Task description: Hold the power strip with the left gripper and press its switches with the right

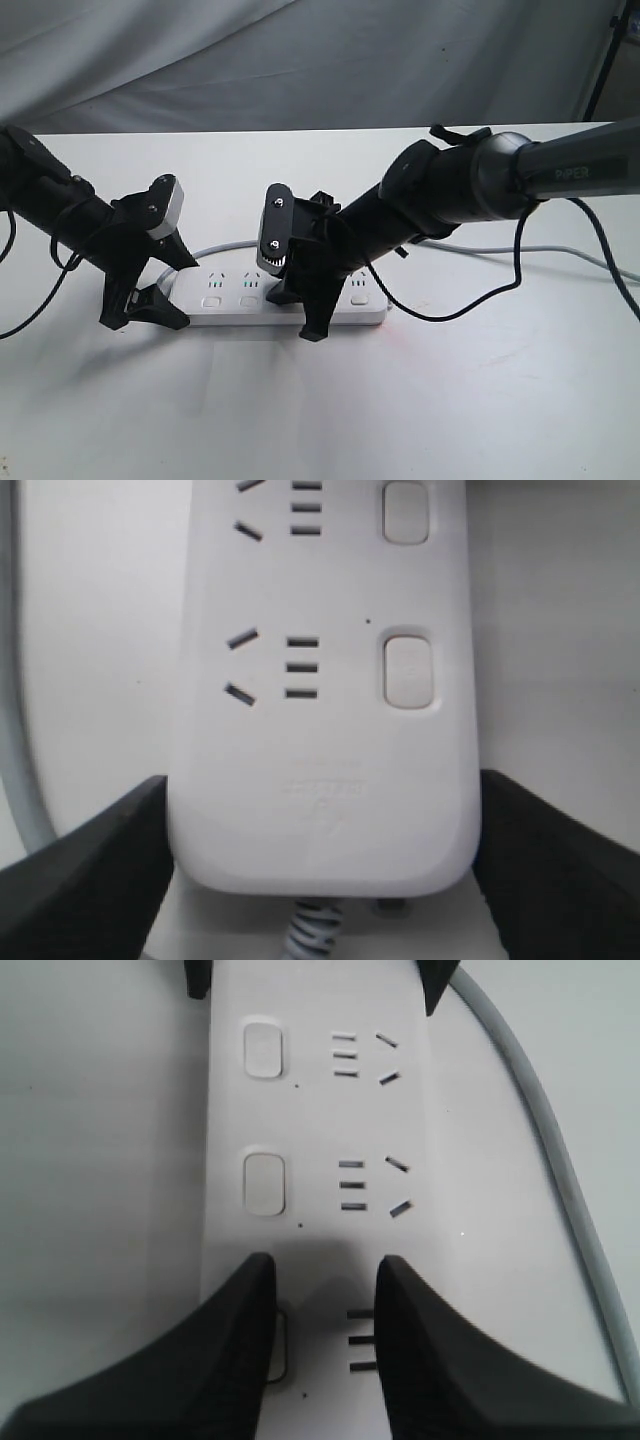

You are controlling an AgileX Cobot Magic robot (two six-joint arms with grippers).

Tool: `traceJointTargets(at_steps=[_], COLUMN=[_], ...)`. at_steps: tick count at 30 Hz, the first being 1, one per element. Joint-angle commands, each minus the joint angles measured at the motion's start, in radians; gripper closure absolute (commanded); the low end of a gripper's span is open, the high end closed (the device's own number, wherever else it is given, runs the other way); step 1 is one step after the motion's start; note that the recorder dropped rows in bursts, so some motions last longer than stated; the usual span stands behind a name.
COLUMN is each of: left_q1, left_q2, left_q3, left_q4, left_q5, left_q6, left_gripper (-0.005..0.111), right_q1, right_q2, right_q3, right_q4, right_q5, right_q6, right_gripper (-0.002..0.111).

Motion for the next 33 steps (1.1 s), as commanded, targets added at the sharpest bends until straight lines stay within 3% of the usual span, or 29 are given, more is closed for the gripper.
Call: traceJointTargets(at_steps=[1, 17, 33], left_q1=[-0.004, -0.004, -0.004], left_q2=[-0.002, -0.002, -0.002], left_q3=[-0.002, -0.002, -0.002], left_q4=[0.007, 0.007, 0.007], left_q5=[-0.011, -0.011, -0.011], left_q6=[-0.006, -0.006, -0.006], left_gripper=[0.036, 0.036, 0.036], right_q1=[0.0, -0.002, -0.085], right_q2=[0.04, -0.141, -0.213], right_q3=[0.037, 0.023, 0.078], right_q4=[-0.072, -0.028, -0.052], right_q5=[0.004, 0.002, 0.078], right_q6=[-0.021, 0.041, 0.115], right_gripper=[0.075, 0.075, 0.075])
